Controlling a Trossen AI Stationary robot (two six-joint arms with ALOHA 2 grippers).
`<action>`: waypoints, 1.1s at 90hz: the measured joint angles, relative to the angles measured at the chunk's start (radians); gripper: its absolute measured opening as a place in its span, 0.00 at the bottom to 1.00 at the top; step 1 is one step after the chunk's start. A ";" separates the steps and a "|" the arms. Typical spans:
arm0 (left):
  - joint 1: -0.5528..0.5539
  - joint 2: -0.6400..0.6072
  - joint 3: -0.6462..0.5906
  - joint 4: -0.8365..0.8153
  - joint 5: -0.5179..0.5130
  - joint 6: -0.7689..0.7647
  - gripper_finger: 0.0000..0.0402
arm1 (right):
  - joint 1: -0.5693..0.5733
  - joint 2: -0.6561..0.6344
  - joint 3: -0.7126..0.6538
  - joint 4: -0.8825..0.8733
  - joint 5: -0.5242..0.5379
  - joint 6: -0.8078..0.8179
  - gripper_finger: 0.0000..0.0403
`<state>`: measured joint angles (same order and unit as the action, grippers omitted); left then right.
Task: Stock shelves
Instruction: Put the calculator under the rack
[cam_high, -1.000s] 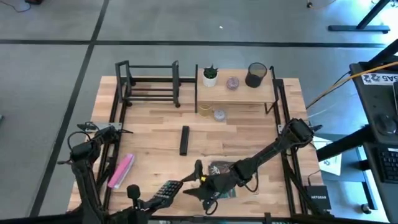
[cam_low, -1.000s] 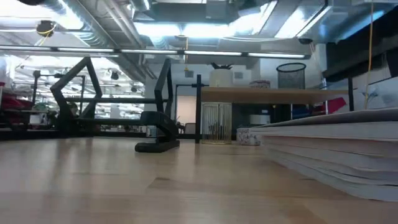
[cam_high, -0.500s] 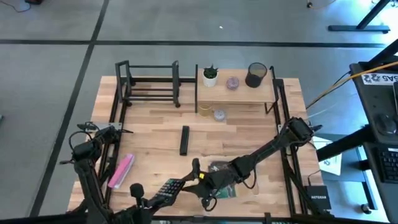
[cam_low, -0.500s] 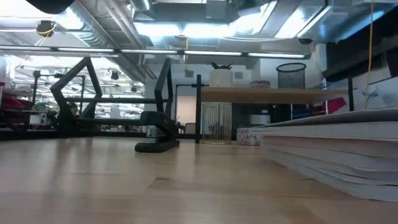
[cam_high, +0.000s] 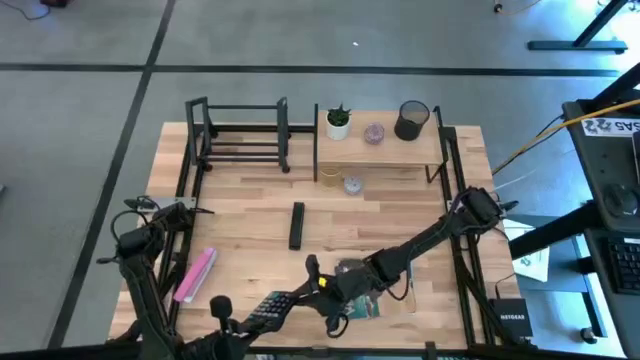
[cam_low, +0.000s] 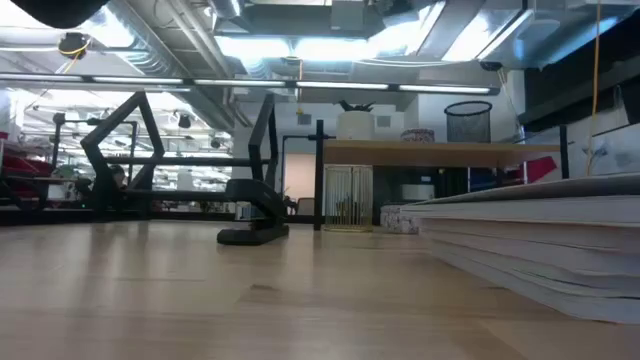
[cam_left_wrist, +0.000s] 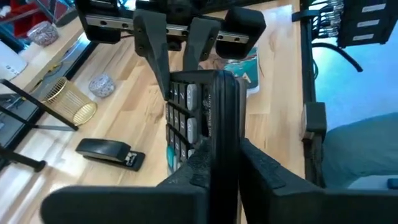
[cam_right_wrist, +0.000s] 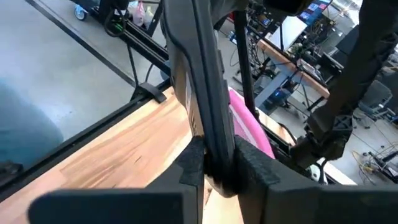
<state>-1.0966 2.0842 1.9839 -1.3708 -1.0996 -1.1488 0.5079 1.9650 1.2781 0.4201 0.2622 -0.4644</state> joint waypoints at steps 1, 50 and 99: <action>0.000 0.000 0.000 -0.003 -0.001 -0.001 0.13 | 0.000 -0.001 0.000 -0.005 0.003 0.002 0.09; 0.001 0.000 0.000 -0.101 0.148 -0.107 0.43 | 0.069 -0.152 -0.001 -0.837 0.433 0.437 0.09; 0.005 0.002 -0.021 -0.084 0.146 -0.131 0.43 | 0.035 -0.208 -0.041 -1.959 0.305 1.567 0.09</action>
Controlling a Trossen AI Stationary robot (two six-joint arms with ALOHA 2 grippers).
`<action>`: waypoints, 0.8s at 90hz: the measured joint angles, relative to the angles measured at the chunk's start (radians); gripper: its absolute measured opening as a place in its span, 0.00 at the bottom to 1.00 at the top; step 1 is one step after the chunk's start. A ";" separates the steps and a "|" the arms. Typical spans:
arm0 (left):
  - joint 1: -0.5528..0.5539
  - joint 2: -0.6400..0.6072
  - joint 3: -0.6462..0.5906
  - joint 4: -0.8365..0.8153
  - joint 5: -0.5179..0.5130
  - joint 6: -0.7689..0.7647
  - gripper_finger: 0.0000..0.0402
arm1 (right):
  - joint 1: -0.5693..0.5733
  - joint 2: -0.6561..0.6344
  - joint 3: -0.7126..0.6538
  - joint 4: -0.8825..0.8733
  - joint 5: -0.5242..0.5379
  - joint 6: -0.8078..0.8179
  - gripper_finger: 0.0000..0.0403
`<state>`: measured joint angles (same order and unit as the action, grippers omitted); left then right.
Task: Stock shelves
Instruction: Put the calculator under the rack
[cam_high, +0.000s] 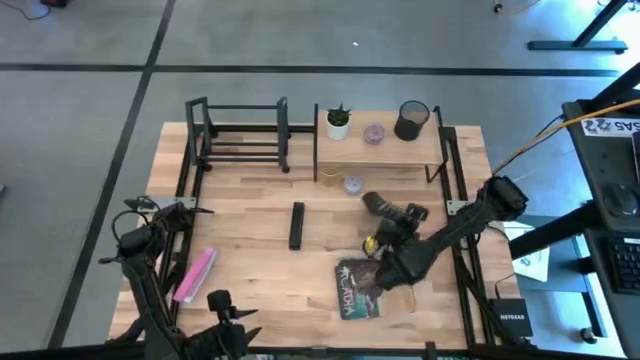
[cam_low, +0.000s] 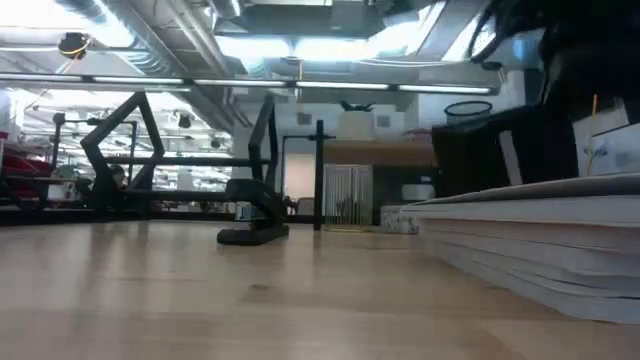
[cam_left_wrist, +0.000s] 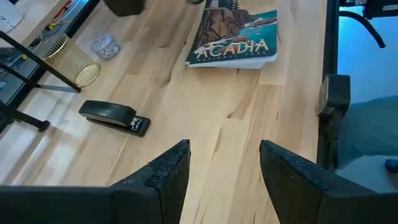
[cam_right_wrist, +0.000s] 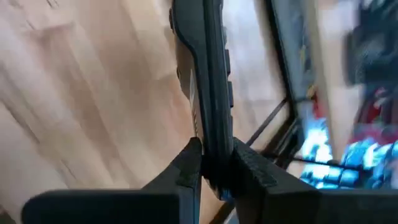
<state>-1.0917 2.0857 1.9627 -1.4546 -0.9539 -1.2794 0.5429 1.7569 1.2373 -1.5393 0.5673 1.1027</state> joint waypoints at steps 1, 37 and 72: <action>0.000 0.000 -0.003 0.004 0.000 0.000 0.43 | -0.004 0.001 -0.004 0.000 -0.008 -0.001 0.09; 0.001 0.002 -0.105 0.076 0.000 -0.007 0.43 | -0.154 0.153 -0.101 0.056 -0.049 -0.025 0.11; 0.007 0.002 -0.108 0.110 0.000 -0.001 0.43 | -0.238 0.162 -0.100 0.354 -0.116 -0.214 0.54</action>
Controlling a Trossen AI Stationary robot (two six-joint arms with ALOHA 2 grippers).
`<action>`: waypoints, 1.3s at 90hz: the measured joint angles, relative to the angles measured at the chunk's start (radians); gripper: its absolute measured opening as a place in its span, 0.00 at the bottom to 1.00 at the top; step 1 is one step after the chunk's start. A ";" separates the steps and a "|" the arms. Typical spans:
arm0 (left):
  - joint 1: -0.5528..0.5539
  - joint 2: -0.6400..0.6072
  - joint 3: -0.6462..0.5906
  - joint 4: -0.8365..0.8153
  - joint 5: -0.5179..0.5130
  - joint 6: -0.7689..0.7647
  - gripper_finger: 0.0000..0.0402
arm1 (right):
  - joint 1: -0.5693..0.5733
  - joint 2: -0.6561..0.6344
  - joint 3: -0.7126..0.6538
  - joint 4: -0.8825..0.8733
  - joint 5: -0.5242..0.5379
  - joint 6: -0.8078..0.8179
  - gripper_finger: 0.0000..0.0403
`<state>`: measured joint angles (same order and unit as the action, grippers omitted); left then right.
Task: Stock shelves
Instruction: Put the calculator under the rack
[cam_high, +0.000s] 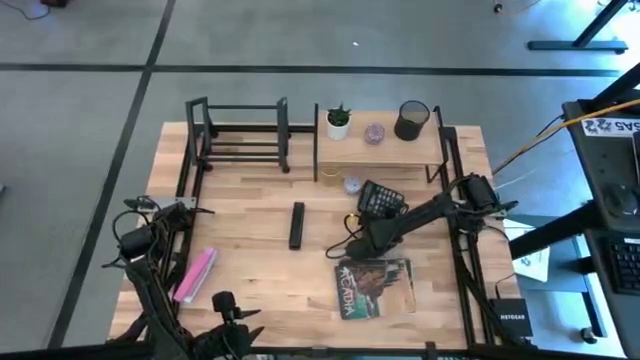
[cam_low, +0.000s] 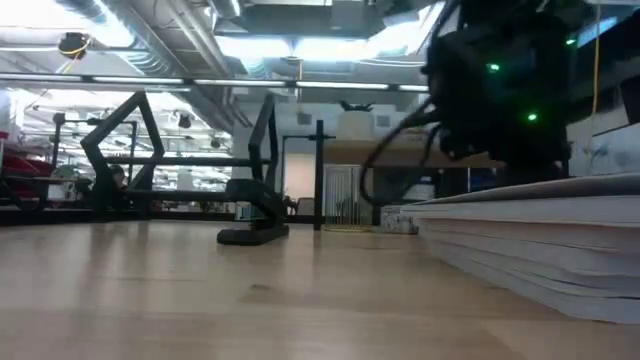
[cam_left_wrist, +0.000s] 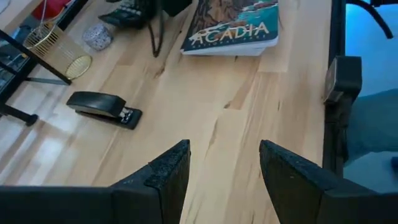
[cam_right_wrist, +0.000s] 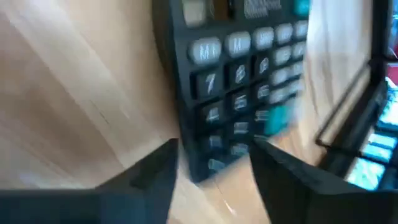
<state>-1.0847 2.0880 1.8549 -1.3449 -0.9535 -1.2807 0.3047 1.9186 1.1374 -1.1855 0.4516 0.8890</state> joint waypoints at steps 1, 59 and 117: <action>0.000 0.000 0.000 0.000 0.000 0.000 0.43 | 0.000 -0.002 0.000 0.002 -0.001 -0.010 0.55; 0.000 0.000 0.000 0.004 0.000 -0.007 0.43 | -0.059 -0.139 -0.042 0.510 -0.295 -0.418 0.22; 0.024 0.000 0.001 0.003 -0.002 -0.006 0.43 | -0.133 -0.260 -0.121 0.466 -0.036 -0.367 0.04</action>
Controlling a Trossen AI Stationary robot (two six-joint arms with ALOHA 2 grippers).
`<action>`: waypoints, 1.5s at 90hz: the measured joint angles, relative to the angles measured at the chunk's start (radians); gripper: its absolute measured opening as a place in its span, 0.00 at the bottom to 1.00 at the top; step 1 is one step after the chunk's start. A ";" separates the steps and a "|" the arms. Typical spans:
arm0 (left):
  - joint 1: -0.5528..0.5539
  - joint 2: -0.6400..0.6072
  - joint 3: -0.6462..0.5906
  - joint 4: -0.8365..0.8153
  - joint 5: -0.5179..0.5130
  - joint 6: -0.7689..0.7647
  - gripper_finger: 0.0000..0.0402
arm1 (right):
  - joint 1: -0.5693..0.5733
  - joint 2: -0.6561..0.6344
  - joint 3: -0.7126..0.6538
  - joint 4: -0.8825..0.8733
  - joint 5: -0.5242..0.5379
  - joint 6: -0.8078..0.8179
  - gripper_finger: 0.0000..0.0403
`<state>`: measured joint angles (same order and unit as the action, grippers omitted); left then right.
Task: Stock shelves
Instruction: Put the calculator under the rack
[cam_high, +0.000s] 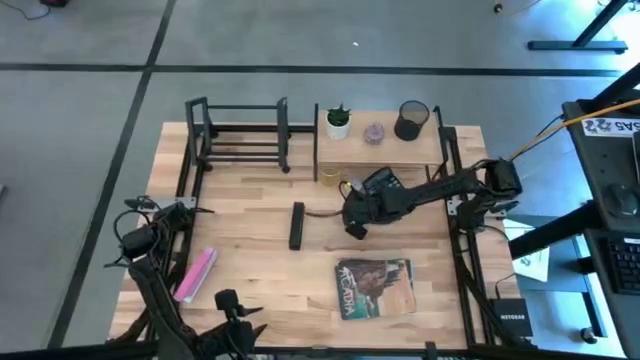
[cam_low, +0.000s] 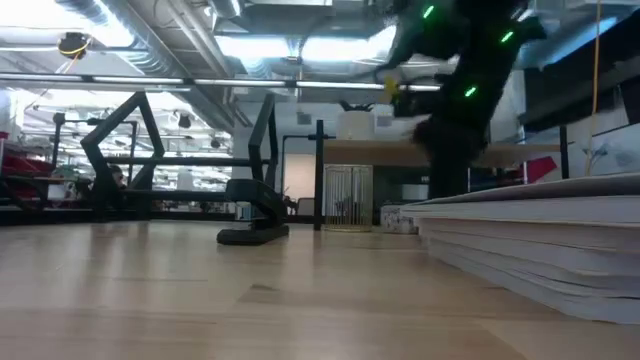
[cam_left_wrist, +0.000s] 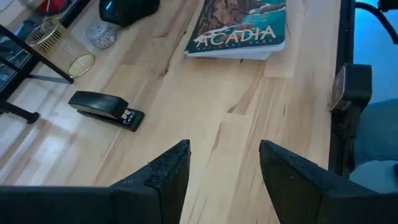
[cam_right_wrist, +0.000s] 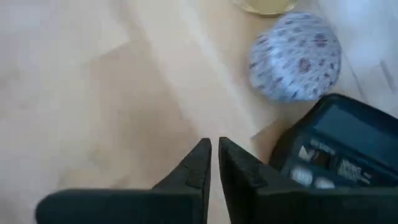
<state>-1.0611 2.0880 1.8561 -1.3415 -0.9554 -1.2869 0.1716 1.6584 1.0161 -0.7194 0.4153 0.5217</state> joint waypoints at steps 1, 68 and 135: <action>0.000 0.000 0.000 0.000 0.000 -0.001 0.43 | 0.009 -0.005 0.000 -0.010 0.002 0.001 0.04; 0.005 0.002 0.000 0.018 -0.006 -0.012 0.43 | 0.279 -0.128 -0.372 -0.192 -0.098 0.629 0.04; 0.006 0.003 0.000 0.019 -0.028 0.011 0.43 | 0.050 -0.134 -0.342 0.146 0.045 0.428 0.04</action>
<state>-1.0549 2.0911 1.8561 -1.3228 -0.9831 -1.2755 0.2218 1.5242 0.6745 -0.5735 0.4605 0.9493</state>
